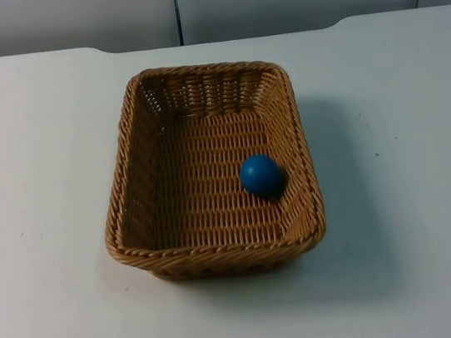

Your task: Pick up the basket with the left hand and place the ball into the basket with the right hand.

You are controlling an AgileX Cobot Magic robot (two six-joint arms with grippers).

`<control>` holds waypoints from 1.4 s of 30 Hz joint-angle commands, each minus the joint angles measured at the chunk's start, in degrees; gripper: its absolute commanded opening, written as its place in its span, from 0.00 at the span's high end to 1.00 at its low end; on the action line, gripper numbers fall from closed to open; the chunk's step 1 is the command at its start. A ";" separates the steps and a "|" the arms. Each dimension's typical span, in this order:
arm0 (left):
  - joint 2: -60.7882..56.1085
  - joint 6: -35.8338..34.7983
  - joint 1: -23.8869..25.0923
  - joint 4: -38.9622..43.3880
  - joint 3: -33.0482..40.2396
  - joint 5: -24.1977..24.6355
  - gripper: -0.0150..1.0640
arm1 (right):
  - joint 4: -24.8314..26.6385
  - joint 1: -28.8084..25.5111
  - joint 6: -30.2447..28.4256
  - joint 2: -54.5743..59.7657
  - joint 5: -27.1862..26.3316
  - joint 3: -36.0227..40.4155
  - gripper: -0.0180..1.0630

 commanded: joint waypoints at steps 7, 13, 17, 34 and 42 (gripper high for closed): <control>-0.43 -0.13 -0.34 -0.13 0.19 -0.04 0.09 | -0.15 0.04 0.64 -0.14 -0.51 0.29 0.02; -0.38 -0.13 -0.34 -0.02 0.19 -0.04 0.09 | -0.01 0.04 0.62 -0.14 -0.63 0.29 0.02; -0.38 -0.13 -0.34 -0.02 0.19 -0.04 0.09 | -0.01 0.04 0.62 -0.14 -0.63 0.29 0.02; -0.38 -0.13 3.29 -0.04 0.19 -0.04 0.09 | 0.05 -0.11 0.76 -0.14 -0.64 0.29 0.02; -0.79 -0.13 18.40 -0.04 0.19 -0.04 0.09 | 0.05 -8.26 0.76 -0.14 -0.64 0.29 0.02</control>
